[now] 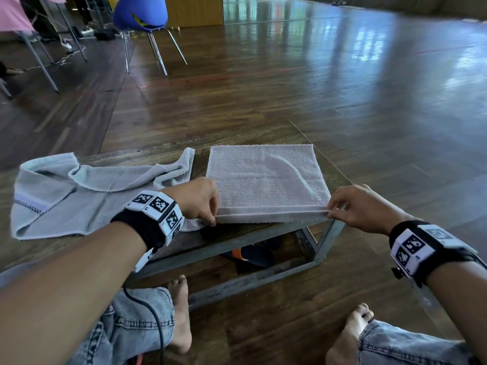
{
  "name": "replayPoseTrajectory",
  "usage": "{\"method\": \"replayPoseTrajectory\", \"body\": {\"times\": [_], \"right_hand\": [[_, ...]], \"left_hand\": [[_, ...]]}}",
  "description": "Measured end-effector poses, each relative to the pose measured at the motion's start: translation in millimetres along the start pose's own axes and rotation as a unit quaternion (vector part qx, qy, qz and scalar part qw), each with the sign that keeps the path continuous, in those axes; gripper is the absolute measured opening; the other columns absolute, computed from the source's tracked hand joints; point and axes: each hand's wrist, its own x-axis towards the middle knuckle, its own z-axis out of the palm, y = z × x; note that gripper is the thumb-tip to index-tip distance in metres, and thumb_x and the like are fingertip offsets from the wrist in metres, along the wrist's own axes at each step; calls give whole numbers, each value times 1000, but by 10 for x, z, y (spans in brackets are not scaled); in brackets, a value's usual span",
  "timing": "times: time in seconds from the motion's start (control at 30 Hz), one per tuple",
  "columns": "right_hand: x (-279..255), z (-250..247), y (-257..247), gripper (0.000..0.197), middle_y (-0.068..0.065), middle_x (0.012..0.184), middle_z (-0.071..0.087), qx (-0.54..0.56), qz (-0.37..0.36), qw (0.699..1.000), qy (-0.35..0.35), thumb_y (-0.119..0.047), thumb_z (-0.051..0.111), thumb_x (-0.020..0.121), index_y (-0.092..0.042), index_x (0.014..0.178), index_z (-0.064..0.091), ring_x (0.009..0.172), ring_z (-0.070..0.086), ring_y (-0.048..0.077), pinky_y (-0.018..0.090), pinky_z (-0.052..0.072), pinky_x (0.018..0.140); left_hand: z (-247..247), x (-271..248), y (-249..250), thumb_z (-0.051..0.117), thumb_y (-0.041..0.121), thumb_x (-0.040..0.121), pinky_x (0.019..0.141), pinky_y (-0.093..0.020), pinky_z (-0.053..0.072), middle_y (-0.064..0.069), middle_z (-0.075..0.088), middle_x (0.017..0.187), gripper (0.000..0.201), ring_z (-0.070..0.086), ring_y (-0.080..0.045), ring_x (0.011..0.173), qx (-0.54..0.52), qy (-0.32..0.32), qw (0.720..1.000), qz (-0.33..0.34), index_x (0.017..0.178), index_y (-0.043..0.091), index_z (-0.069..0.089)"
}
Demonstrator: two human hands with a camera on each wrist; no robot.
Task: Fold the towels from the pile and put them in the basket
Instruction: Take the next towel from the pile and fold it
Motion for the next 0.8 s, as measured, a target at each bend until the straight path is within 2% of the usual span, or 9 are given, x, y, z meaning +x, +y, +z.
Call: {"method": "replayPoseTrajectory", "body": {"times": [0.07, 0.13, 0.17, 0.23, 0.33, 0.5, 0.63, 0.73, 0.8], "right_hand": [[-1, -33, -14, 10, -14, 83, 68, 15, 3, 1000, 25, -30, 82, 82, -32, 78, 73, 85, 62, 8, 25, 47, 75], [5, -70, -32, 10, -12, 78, 69, 27, 4, 998, 58, -26, 83, 80, -28, 76, 74, 78, 63, 5, 20, 45, 68], [8, -89, -43, 9, -12, 75, 70, 32, 2, 997, 75, -24, 84, 80, -26, 77, 76, 75, 64, 5, 19, 45, 66], [6, -119, -68, 8, -13, 72, 70, 42, -7, 994, 99, -22, 85, 79, -23, 77, 77, 72, 65, 3, 15, 45, 64], [-4, -152, -99, 6, -14, 74, 70, 56, -15, 991, 117, -20, 84, 79, -21, 80, 78, 72, 65, -2, 9, 43, 65], [-9, -161, -126, 10, -12, 76, 70, 61, -14, 991, 115, -16, 84, 79, -21, 80, 75, 73, 64, 1, 11, 44, 65], [-7, -138, -128, 20, -10, 74, 68, 62, -9, 992, 106, -13, 84, 78, -24, 76, 68, 72, 63, 4, 12, 43, 63], [13, -118, -128, 21, -5, 79, 68, 88, 2, 990, 106, -7, 82, 79, -20, 86, 67, 75, 64, 11, 11, 44, 66], [26, -115, -140, 15, -3, 83, 69, 79, 7, 992, 96, -8, 78, 83, -17, 93, 71, 79, 64, 15, 18, 45, 69]], "left_hand": [[-65, -32, -10, 85, 17, 73, 63, -21, 51, 3, 73, 75, 9, 67, -9, 67, -18, 31, 999, 2, 67, 19, 78], [-135, -65, -35, 83, 15, 74, 60, -17, 47, 5, 72, 71, 7, 65, -6, 65, -28, 74, 997, 6, 69, 18, 79], [-165, -81, -48, 83, 15, 75, 60, -18, 48, 5, 72, 69, 6, 66, -7, 65, -33, 92, 995, 6, 71, 17, 79], [-203, -112, -73, 81, 15, 77, 63, -24, 53, 6, 73, 68, 4, 67, -10, 67, -41, 116, 992, 5, 73, 15, 80], [-211, -146, -104, 77, 13, 78, 67, -25, 55, 6, 73, 71, 3, 68, -9, 71, -40, 129, 991, 7, 76, 14, 79], [-193, -153, -156, 77, 5, 77, 71, -23, 54, 4, 73, 78, 11, 67, -9, 77, -34, 142, 989, 8, 84, 12, 79], [-182, -164, -184, 78, 5, 76, 70, -21, 55, 1, 73, 80, 12, 67, -10, 78, -26, 149, 989, 3, 85, 12, 78], [-171, -162, -185, 76, 4, 77, 65, -18, 49, 0, 69, 82, 18, 64, -13, 77, -43, 163, 986, 5, 91, 13, 71], [-174, -160, -188, 75, 4, 80, 67, -21, 50, -2, 68, 85, 21, 64, -14, 77, -71, 165, 984, -1, 98, 14, 69]]}}
